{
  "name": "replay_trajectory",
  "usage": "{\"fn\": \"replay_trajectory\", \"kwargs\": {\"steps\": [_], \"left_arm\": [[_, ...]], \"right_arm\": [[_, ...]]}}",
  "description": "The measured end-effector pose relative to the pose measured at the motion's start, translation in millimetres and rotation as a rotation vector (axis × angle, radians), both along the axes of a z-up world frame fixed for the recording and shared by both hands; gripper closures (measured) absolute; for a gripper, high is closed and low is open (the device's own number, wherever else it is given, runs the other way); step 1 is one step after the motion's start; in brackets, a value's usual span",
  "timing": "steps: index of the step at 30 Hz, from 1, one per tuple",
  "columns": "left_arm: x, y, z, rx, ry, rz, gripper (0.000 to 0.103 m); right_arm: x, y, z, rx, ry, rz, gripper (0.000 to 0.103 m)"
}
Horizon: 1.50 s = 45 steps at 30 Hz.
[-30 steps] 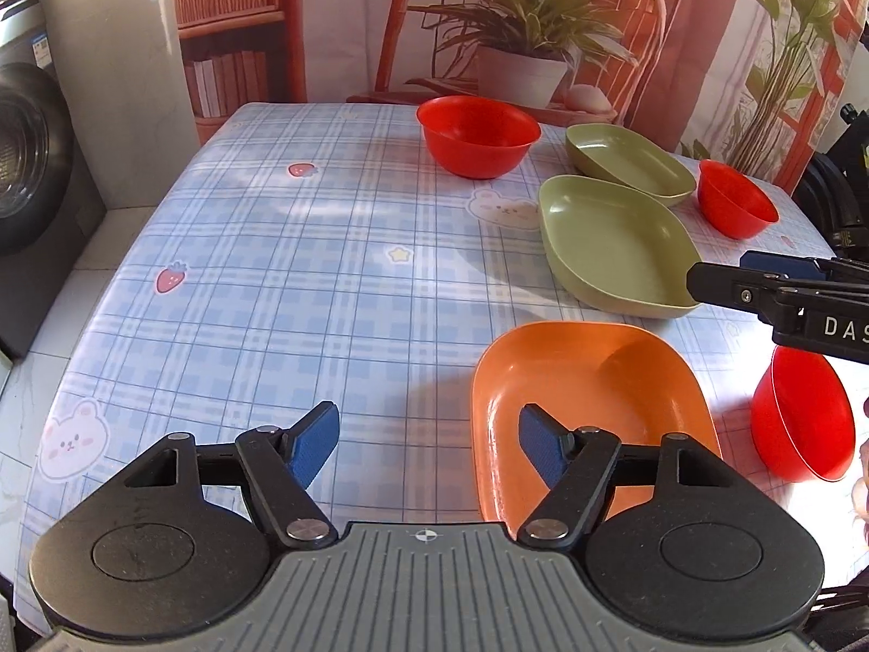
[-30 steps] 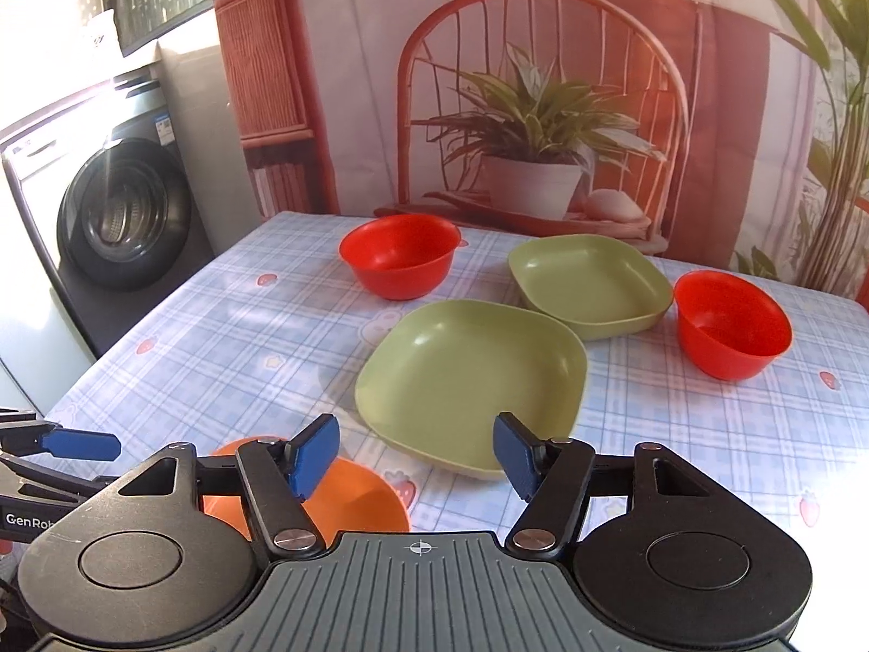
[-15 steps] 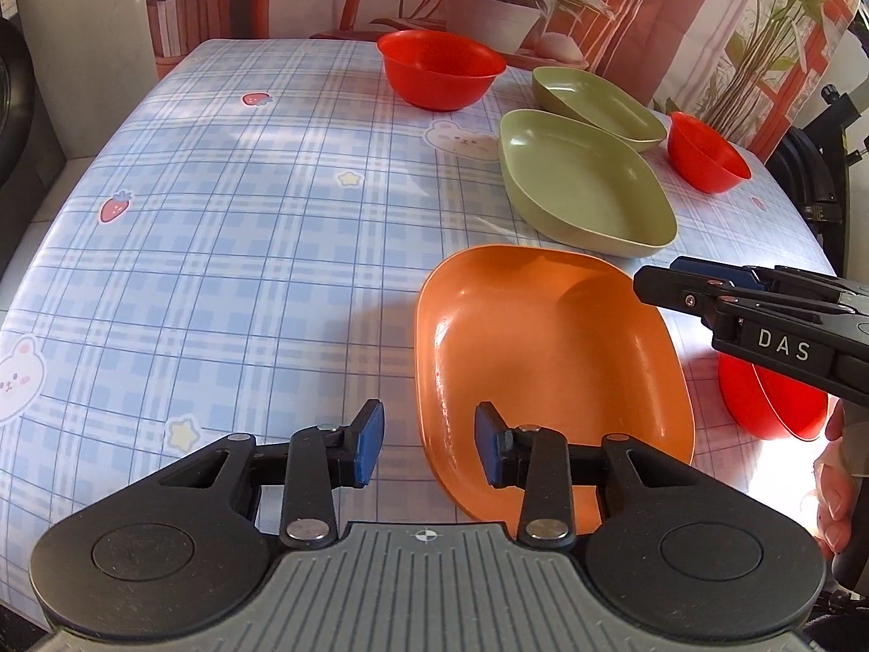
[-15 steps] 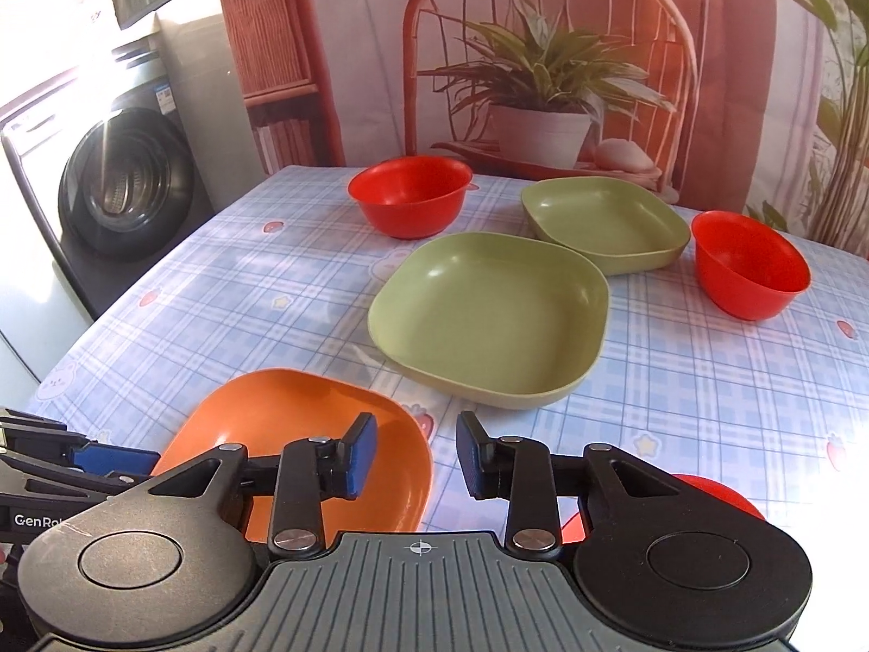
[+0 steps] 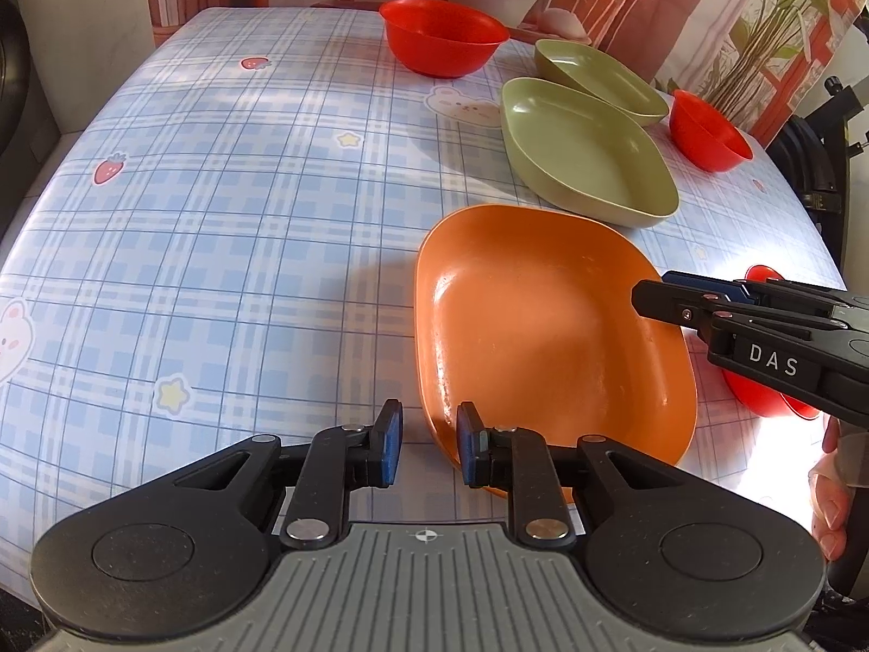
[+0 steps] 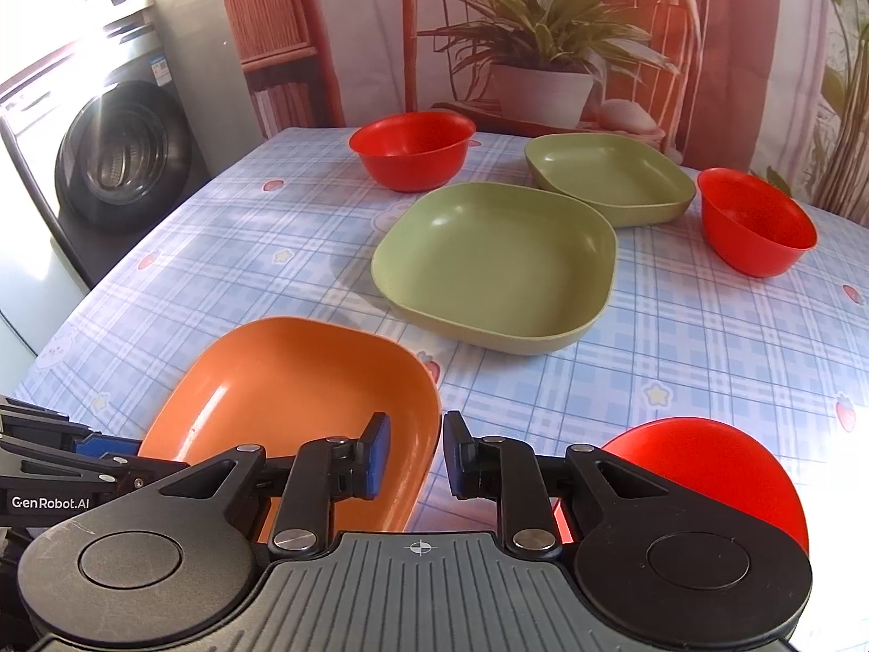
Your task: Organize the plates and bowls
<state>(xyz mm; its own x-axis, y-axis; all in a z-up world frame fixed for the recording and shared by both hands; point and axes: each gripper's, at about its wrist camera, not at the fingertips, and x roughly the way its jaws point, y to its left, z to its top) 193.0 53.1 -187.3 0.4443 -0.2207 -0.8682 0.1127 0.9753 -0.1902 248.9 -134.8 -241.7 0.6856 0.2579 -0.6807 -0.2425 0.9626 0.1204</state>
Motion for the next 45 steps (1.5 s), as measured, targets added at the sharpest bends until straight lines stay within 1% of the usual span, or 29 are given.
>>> {"fn": "replay_trajectory", "kwargs": {"steps": [2, 5, 7, 10, 14, 18, 20, 22, 26, 29, 32, 35, 40, 45], "left_arm": [[-1, 0, 0, -0.011, 0.007, -0.004, 0.08], [-3, -1, 0, -0.017, 0.003, -0.014, 0.086], [-3, 0, -1, -0.02, -0.001, -0.005, 0.087], [-2, 3, -1, -0.03, -0.003, 0.014, 0.089], [-3, 3, 0, -0.022, -0.008, 0.022, 0.092], [-3, 3, 1, -0.012, -0.02, 0.032, 0.092], [-2, 3, 3, -0.015, -0.03, 0.031, 0.092], [0, 6, 7, -0.026, -0.053, 0.035, 0.092], [7, 8, 20, -0.027, -0.103, 0.037, 0.093], [14, 4, 34, -0.029, -0.141, 0.029, 0.093], [26, -3, 51, -0.009, -0.2, 0.012, 0.093], [41, -10, 67, 0.0, -0.26, -0.005, 0.093], [71, -22, 91, -0.018, -0.315, -0.03, 0.093], [103, -30, 107, -0.055, -0.346, -0.029, 0.093]], "right_arm": [[0, 0, -1, -0.006, 0.005, -0.002, 0.089], [0, 1, -2, -0.015, 0.017, -0.002, 0.09], [-1, 2, -2, -0.029, 0.019, -0.002, 0.091], [0, 0, -4, -0.019, 0.035, -0.003, 0.094], [2, -1, -8, -0.001, 0.06, -0.011, 0.094], [1, 0, -5, 0.003, 0.048, -0.008, 0.095], [0, 1, -1, -0.001, 0.025, -0.012, 0.095], [0, -2, 4, 0.017, 0.009, -0.016, 0.095], [5, -10, 17, 0.058, -0.014, -0.024, 0.097], [11, -15, 28, 0.07, -0.045, -0.036, 0.097], [20, -21, 41, 0.082, -0.078, -0.051, 0.097], [29, -30, 59, 0.093, -0.13, -0.065, 0.097], [49, -43, 82, 0.091, -0.195, -0.097, 0.097], [75, -57, 93, 0.11, -0.216, -0.126, 0.097]]}}
